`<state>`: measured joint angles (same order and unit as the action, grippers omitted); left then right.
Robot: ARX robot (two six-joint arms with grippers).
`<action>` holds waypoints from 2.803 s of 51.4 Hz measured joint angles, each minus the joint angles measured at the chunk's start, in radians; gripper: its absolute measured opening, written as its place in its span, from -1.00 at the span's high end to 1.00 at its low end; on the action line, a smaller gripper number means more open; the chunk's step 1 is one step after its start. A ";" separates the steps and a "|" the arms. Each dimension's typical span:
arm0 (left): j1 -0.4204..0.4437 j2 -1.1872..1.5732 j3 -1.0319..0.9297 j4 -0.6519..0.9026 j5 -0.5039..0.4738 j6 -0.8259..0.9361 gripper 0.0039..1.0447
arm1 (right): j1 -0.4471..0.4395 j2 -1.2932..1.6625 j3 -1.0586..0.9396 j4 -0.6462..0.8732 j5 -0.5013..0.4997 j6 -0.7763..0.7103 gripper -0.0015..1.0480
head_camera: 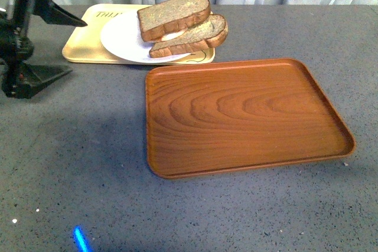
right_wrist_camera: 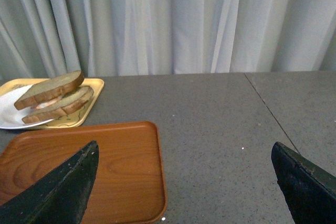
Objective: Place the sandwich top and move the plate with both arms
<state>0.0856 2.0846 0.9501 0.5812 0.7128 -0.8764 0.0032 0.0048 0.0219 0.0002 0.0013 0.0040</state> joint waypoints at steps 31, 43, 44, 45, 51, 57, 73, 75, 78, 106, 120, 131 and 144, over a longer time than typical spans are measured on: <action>0.019 -0.290 -0.579 0.750 -0.519 0.623 0.05 | 0.000 0.000 0.000 0.000 0.000 0.000 -0.82; -0.013 -0.549 -0.768 0.754 -0.644 0.841 0.93 | 0.000 0.000 0.000 0.000 -0.001 0.000 -0.82; -0.015 -0.568 -0.777 0.745 -0.647 0.842 0.99 | 0.000 0.000 0.000 0.000 -0.001 0.000 -0.82; -0.018 -0.586 -0.786 0.735 -0.649 0.847 0.97 | 0.000 0.000 0.000 0.000 -0.001 0.000 -0.82; -0.066 -0.681 -0.827 0.680 -0.706 0.856 0.98 | 0.000 0.000 0.000 0.000 0.000 0.000 -0.82; -0.084 -0.779 -0.861 0.617 -0.707 0.861 0.98 | 0.000 0.000 0.000 0.000 0.000 0.000 -0.82; -0.084 -1.116 -0.897 0.315 -0.713 0.865 0.98 | 0.000 0.000 0.000 0.000 0.000 0.000 -0.82; -0.084 -1.147 -0.900 0.294 -0.713 0.865 0.98 | 0.000 0.000 0.000 0.000 0.000 0.000 -0.82; -0.084 -1.200 -0.907 0.254 -0.713 0.865 0.98 | 0.000 0.000 0.000 0.000 0.000 0.000 -0.82; -0.084 -1.574 -0.935 -0.078 -0.713 0.866 0.98 | 0.000 0.000 0.000 0.000 0.000 0.000 -0.82; -0.084 -1.714 -0.936 -0.210 -0.713 0.866 0.98 | 0.000 0.000 0.000 0.000 0.000 0.000 -0.82; -0.084 -1.804 -0.936 -0.299 -0.713 0.866 0.98 | 0.000 0.000 0.000 0.000 0.000 0.000 -0.82; -0.084 -1.888 -0.936 -0.382 -0.713 0.866 0.98 | 0.000 0.000 0.000 0.000 0.000 0.000 -0.82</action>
<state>0.0017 0.1970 0.0143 0.1993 -0.0002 -0.0105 0.0032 0.0044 0.0219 -0.0002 0.0013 0.0040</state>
